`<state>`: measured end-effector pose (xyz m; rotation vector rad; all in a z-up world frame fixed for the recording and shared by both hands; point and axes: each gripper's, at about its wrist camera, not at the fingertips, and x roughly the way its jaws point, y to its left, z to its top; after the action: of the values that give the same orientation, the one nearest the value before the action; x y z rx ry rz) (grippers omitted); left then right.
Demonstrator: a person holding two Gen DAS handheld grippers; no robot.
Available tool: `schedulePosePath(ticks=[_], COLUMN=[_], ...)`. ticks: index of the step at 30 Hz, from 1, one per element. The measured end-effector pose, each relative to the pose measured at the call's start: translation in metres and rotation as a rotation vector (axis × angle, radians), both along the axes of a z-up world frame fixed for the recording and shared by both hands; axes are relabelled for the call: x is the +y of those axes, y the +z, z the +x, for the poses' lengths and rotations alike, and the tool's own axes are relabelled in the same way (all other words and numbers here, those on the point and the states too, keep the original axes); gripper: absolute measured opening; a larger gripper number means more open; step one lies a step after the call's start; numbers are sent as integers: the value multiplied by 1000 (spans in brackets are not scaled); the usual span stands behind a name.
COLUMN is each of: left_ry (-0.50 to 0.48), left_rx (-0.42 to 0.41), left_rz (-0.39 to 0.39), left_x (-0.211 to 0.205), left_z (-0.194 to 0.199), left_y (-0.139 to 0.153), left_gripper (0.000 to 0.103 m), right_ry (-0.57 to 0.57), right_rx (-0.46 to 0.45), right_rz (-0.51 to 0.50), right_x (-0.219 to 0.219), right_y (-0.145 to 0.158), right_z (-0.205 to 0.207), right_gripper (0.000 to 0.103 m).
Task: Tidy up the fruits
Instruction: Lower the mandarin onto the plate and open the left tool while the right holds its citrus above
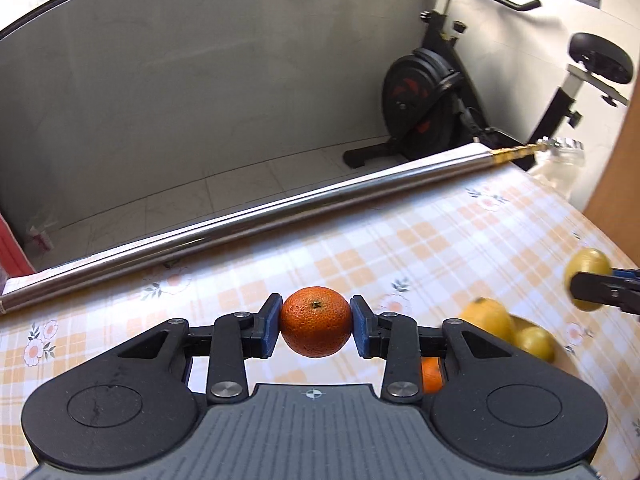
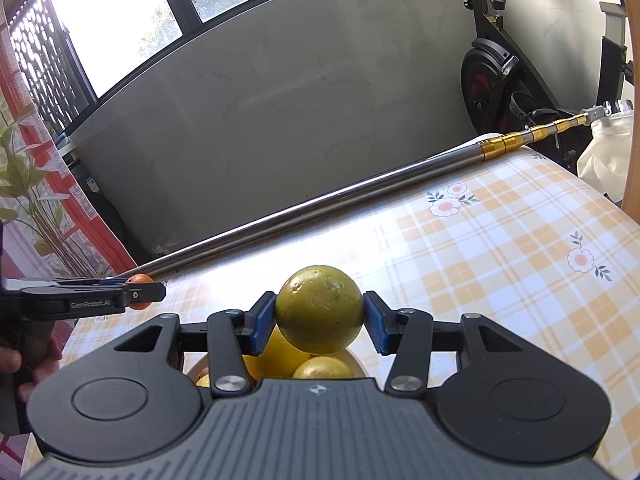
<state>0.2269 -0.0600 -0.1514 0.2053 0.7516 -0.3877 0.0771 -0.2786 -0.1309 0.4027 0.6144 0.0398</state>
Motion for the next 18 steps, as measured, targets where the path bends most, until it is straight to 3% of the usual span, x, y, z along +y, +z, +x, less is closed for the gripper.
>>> schedulePosePath(ticks=[5, 12, 18], left_ry=[-75, -197, -254], left_rx=[48, 78, 117], left_rz=[-84, -31, 8], left_x=[-21, -52, -68], left_z=[-50, -98, -107], left_y=[7, -23, -47], left_gripper=[39, 39, 39], right_ry=[10, 9, 20], right_rx=[12, -4, -4], right_rz=[12, 29, 58], right_x=[5, -2, -5], right_y=[-2, -1, -6], right_z=[-17, -38, -42], right_gripper=[50, 50, 50])
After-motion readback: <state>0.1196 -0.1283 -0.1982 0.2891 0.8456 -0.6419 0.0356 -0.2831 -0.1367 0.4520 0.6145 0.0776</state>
